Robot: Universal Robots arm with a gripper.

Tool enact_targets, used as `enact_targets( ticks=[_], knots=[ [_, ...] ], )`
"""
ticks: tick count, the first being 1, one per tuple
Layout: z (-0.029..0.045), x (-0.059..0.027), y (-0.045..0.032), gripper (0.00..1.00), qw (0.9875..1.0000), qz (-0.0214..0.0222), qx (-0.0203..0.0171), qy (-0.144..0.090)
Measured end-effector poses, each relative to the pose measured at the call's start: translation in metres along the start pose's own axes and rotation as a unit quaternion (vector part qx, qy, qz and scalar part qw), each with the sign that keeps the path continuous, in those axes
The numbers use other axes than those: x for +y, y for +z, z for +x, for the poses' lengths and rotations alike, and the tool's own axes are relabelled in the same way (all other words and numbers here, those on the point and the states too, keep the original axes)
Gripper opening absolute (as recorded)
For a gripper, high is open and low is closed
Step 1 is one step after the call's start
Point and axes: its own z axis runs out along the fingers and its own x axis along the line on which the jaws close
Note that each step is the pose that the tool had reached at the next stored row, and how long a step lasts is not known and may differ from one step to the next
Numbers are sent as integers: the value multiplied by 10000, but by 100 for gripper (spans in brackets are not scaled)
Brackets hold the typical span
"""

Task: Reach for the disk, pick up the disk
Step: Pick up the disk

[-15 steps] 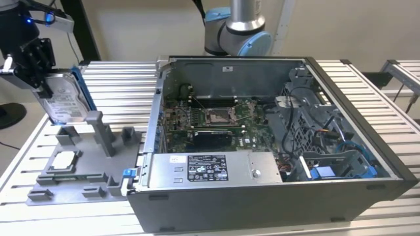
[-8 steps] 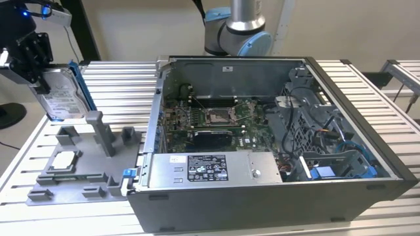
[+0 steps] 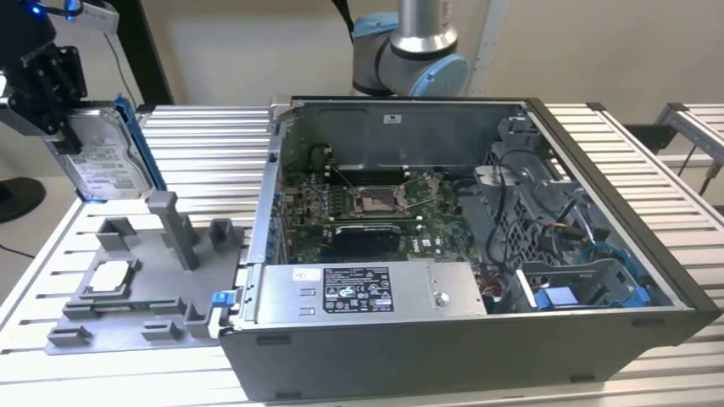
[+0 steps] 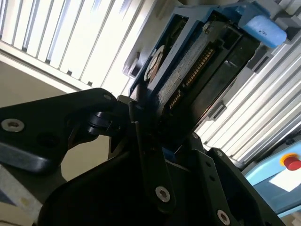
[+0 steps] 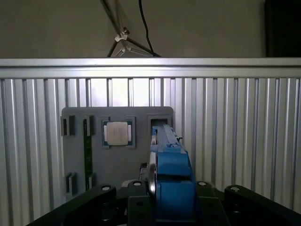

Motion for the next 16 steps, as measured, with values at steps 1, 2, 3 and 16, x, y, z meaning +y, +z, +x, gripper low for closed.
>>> enact_targets(
  ticks=[1,2,3,16],
  knots=[
    [0,0,-13,0,10000,1,0,0],
    [-1,0,-29,0,10000,0,0,0],
    [-1,0,-43,0,10000,0,0,0],
    [-4,1,-212,0,10000,1,2,0]
  ],
)
